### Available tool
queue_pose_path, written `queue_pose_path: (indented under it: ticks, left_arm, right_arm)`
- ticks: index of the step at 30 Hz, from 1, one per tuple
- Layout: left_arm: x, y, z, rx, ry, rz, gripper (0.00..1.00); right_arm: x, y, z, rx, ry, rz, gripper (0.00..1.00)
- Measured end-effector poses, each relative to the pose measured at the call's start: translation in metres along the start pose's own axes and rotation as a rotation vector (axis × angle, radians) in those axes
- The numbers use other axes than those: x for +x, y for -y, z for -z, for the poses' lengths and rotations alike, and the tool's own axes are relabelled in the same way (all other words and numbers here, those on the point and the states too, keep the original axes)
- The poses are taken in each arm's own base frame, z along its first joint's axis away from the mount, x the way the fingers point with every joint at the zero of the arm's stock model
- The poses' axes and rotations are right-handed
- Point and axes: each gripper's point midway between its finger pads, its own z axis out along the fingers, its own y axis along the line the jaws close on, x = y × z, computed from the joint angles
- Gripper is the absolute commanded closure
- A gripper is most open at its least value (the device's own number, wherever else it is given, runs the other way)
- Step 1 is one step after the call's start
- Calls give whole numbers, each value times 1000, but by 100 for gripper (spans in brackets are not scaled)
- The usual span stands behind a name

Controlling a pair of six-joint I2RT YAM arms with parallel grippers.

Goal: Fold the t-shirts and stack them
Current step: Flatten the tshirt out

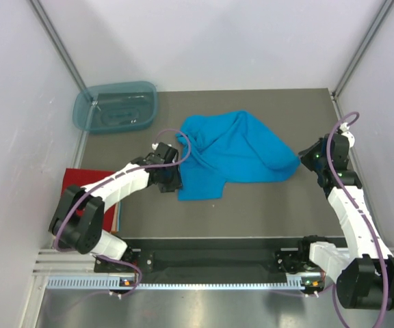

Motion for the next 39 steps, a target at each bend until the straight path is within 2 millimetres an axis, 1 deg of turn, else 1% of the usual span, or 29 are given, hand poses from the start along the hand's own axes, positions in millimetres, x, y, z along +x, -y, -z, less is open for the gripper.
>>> queue_pose_path:
  ticks: [3,5,9,12,18,24,28,31,32,37,39]
  left_arm:
    - [13,0,-5,19,-45,8,58]
    - [16,2,-5,25,-55,10,61]
    - [18,-1,-9,-4,-43,5,62]
    - [24,-3,-12,-18,-53,-3,62]
    - [36,-7,-25,-65,-81,-23,63]
    - [35,-8,-27,-103,-47,-38,66]
    - [33,-7,-28,-119,-31,-47,72]
    - [33,-9,-29,-135,-18,-52,90]
    - [33,-8,-29,-138,-15,-50,99]
    - [28,-10,-25,-165,2,-64,100]
    - [15,-5,-14,-179,19,-84,100]
  right_arm:
    - [-1,-1,0,-6,4,1,100]
    - [0,-1,0,-9,7,1,100]
    - [0,0,1,-11,10,0,100]
    - [1,0,0,-11,8,0,100]
    - [1,0,1,-12,10,0,100]
    - [0,0,3,-19,20,0,100]
    - [1,1,5,-18,25,1,100]
    - [0,1,6,-17,27,1,100]
    - [0,1,6,-17,28,1,100]
    - [1,2,6,-11,21,1,100]
    - [-2,0,10,-2,11,1,100]
